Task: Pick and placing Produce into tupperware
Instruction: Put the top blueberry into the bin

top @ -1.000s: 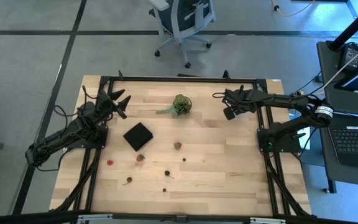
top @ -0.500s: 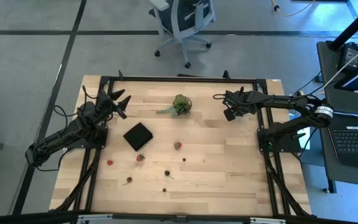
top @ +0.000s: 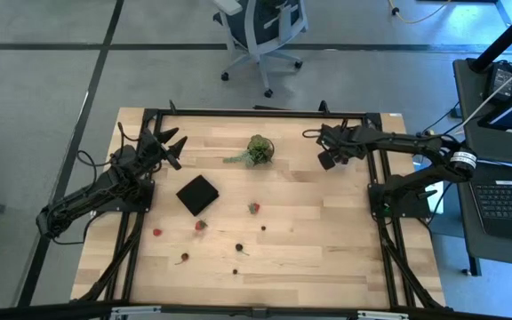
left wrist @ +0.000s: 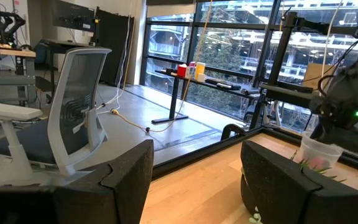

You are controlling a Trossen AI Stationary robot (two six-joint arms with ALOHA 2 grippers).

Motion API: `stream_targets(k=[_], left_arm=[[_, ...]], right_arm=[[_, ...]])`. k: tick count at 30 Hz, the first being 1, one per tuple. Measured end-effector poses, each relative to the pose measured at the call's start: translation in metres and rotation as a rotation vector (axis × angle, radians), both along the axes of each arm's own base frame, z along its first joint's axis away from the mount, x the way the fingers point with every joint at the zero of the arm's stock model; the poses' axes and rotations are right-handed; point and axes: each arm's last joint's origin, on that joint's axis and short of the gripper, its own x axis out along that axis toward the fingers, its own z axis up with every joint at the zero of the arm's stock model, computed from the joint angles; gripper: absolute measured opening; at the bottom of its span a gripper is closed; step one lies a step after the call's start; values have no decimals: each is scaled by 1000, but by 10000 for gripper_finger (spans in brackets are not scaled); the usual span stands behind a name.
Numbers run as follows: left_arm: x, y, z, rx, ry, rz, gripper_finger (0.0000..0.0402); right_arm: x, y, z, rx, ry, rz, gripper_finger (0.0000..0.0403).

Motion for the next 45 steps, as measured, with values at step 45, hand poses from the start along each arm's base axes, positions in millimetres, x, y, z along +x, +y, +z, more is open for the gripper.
stream_targets(k=[45], left_arm=[[0,0,0,-1,3,0,236]], right_arm=[[66,190,-34,-314,-1092,1246,153]])
